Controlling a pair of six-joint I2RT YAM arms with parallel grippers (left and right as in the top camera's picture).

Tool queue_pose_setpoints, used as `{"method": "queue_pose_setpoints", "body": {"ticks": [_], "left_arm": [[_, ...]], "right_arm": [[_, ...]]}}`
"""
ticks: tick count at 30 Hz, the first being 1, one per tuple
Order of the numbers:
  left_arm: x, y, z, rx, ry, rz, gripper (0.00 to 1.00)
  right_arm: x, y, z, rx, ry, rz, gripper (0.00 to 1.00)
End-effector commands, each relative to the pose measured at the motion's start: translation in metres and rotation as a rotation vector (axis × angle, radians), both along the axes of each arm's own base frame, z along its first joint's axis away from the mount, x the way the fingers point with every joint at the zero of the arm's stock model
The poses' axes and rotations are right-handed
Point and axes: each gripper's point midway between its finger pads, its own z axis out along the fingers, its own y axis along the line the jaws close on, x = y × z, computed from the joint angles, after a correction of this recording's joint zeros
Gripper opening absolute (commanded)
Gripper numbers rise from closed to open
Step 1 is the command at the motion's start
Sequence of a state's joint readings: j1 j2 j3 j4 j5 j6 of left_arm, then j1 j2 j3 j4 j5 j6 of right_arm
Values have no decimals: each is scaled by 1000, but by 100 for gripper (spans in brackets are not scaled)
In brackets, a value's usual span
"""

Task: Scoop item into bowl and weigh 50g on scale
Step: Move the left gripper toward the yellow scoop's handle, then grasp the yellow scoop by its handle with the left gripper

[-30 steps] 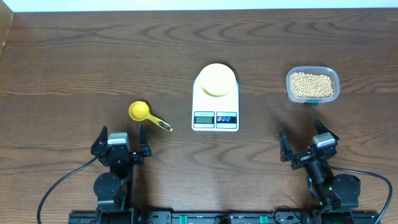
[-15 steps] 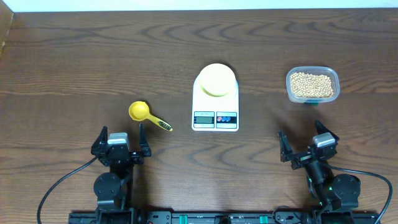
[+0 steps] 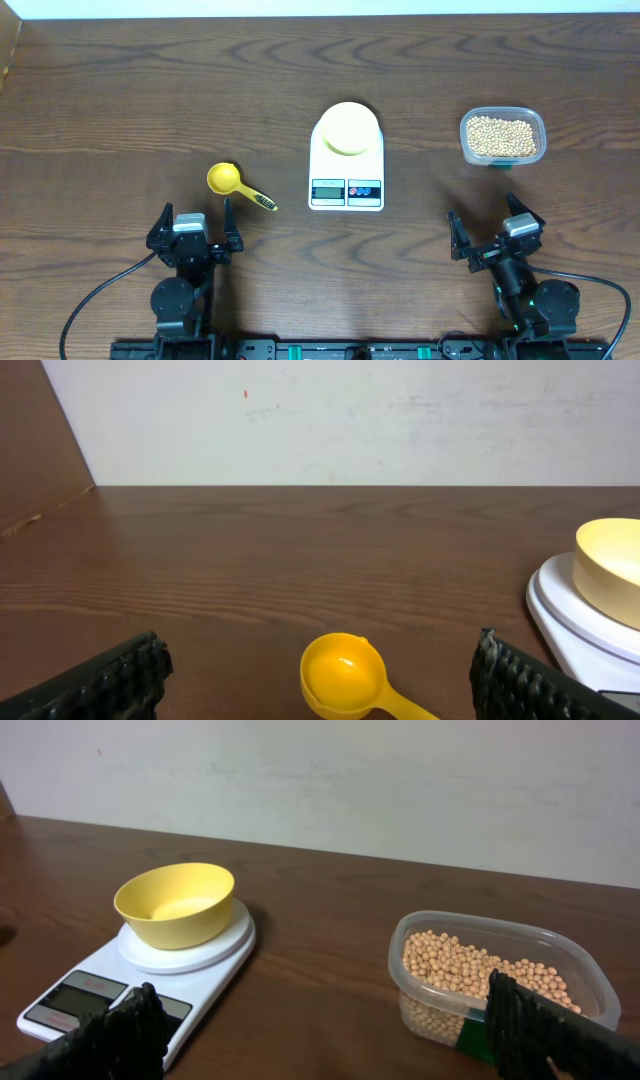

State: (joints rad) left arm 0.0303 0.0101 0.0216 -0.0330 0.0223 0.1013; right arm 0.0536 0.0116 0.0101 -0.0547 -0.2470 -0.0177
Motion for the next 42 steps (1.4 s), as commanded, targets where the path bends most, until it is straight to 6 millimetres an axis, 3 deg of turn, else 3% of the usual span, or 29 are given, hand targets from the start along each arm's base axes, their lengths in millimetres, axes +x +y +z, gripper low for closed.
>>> {"method": "queue_pose_setpoints", "body": {"ticks": [1,4,5,8,14,25,39,42], "left_arm": [[-1,7,-15,1,43,37,98],[0,0,-10,-15,23,3,98],[0,-12,-7,-23,18,-70,98],[-1,-26,3,-54,-1,-147,98],[-8,-27,29,-236,-20,-132,98],[-27,-27,58,-265,122,-112,98],[-1,-27,87,-354,380,-63,98],[3,-46,100,-387,402,-166,98]], "right_arm": [[0,-1,-1,10,4,-2,99],[0,-1,-1,10,4,-2,99],[0,-1,-1,10,4,-2,99],[0,-1,-1,10,4,-2,99],[0,-1,-1,10,4,-2,99],[0,-1,-1,10,4,-2,99],[0,-1,-1,10,4,-2,99],[0,-1,-1,10,4,-2,99]]}}
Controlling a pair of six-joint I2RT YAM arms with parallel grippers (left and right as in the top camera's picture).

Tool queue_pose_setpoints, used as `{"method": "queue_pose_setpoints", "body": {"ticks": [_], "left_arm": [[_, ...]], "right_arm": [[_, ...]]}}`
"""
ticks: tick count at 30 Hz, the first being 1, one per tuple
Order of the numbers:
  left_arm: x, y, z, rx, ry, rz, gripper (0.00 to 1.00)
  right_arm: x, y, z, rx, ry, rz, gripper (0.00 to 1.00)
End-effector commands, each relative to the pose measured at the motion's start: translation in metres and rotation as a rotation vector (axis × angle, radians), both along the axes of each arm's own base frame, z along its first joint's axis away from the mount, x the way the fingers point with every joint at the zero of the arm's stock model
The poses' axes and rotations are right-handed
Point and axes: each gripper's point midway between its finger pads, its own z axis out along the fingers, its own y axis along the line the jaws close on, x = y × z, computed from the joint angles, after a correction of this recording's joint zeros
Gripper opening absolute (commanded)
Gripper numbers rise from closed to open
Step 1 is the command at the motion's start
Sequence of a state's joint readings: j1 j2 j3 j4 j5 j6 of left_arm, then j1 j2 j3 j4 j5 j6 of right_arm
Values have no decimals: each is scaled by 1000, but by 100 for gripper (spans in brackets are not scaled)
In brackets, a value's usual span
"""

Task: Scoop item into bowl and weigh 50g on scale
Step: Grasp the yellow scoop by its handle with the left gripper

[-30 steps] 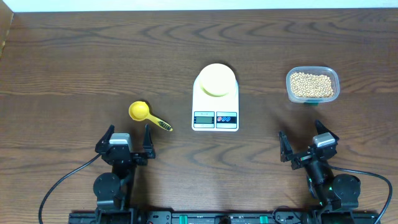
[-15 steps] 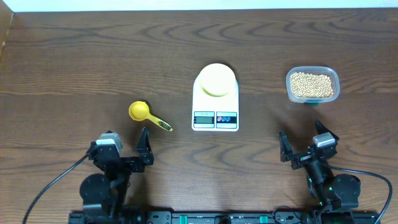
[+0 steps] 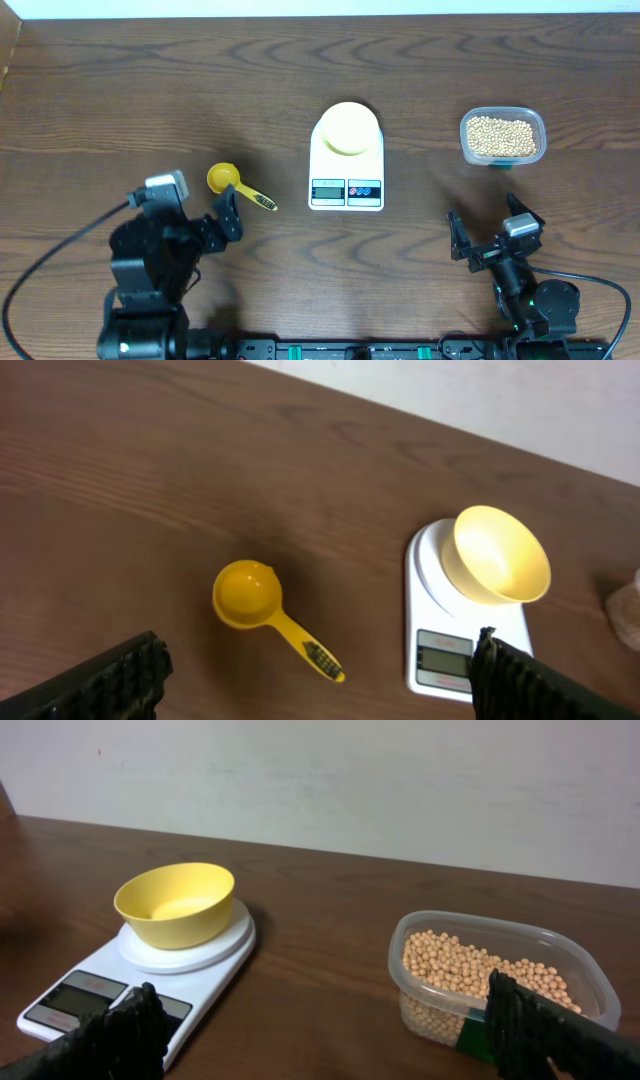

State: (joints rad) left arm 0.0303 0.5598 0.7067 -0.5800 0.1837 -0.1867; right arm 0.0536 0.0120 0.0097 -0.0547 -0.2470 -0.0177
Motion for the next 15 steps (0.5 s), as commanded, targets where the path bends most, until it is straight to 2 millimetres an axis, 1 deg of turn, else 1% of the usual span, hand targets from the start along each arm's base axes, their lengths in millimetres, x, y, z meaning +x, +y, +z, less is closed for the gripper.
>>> {"method": "queue_pose_setpoints", "body": {"ticks": [1,2,3,8,9,10,12,14,15], "left_arm": [[3,-27,26,-95,-20,-134,98],[2,-33,24,-113,-7,-163,98],[2,-29,18,-96,14,-145,98],[4,-28,11,-97,49,-138,98],[6,-25,9,-89,54,-124,98],[8,-20,6,-76,62,-99,98],[12,-2,-5,-67,112,23,98],[13,24,-22,-103,185,233,98],[13,40,-37,-125,244,368,92]], "right_arm": [[0,-1,-1,10,3,-2,99],[0,-1,-1,10,3,-2,99],[0,-1,-1,10,3,-2,99],[0,-1,-1,10,3,-2,99],[0,-1,-1,10,3,-2,99],[0,-1,-1,10,3,-2,99],[0,-1,-1,10,3,-2,99],[0,-1,-1,10,3,-2,99],[0,-1,-1,10,3,-2,99]]}}
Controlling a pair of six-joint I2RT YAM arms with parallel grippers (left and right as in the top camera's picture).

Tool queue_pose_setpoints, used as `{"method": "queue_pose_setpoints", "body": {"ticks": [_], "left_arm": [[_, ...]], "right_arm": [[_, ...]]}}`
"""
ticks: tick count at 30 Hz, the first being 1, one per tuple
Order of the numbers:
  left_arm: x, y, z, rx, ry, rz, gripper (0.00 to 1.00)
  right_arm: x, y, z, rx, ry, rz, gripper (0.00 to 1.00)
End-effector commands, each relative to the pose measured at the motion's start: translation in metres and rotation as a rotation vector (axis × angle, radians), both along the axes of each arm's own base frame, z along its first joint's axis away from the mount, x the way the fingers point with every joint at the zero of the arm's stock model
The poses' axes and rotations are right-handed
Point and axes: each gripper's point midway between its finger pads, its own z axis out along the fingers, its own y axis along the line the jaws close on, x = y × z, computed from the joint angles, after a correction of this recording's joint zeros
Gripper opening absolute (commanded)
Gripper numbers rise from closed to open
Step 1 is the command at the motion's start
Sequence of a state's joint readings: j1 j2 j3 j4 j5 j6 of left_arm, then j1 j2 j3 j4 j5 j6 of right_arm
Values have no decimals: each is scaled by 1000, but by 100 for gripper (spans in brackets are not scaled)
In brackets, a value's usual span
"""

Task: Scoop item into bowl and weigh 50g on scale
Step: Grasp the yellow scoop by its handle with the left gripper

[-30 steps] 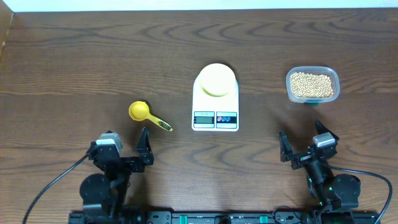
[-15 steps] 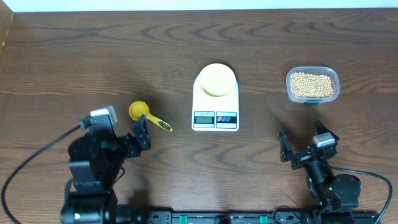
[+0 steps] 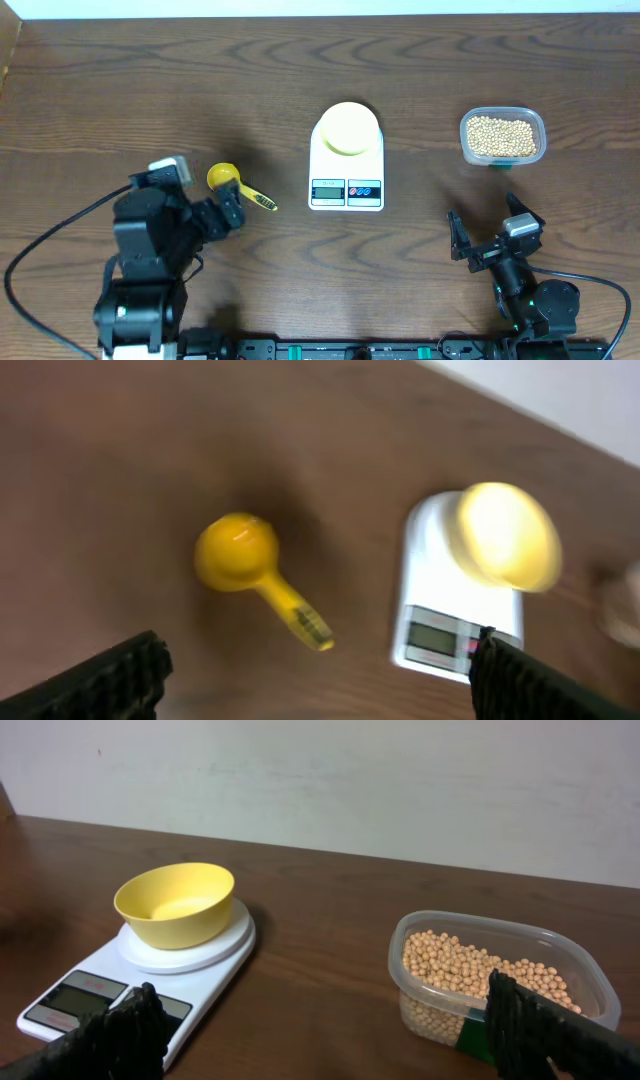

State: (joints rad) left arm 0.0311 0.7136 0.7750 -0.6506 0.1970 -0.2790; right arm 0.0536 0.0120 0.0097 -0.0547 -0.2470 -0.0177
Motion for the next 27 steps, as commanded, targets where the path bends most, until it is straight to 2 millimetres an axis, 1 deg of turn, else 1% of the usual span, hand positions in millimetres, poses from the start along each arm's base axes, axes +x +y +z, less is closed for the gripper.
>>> {"method": "queue_pose_setpoints", "body": {"ticks": [1,4,7,8,9,12,15,18,19,22,23,26,27], "left_arm": [[4,45,-24,-15,119,355,90],[13,47,-46,-34,204,399,86],[22,47,-69,-39,283,421,78],[27,48,-79,-33,312,425,75],[32,48,-89,-30,337,429,73],[43,48,-108,-41,377,450,73],[59,49,-132,-64,409,485,73],[65,49,-151,-66,444,498,70],[67,49,-163,-60,470,499,68],[71,49,-177,-55,491,500,68],[74,49,-183,-55,496,499,64],[78,49,-191,-54,495,499,56],[80,49,-192,-55,491,499,55]], "right_arm": [[0,-1,-1,10,3,-2,99],[0,-1,-1,10,3,-2,99],[0,-1,-1,10,3,-2,99],[0,-1,-1,10,3,-2,99],[0,-1,-1,10,3,-2,99],[0,-1,-1,10,3,-2,99],[0,-1,-1,10,3,-2,99],[0,-1,-1,10,3,-2,99],[0,-1,-1,10,3,-2,99],[0,-1,-1,10,3,-2,99],[0,-1,-1,10,3,-2,99],[0,-1,-1,10,3,-2,99],[0,-1,-1,10,3,-2,99]]}}
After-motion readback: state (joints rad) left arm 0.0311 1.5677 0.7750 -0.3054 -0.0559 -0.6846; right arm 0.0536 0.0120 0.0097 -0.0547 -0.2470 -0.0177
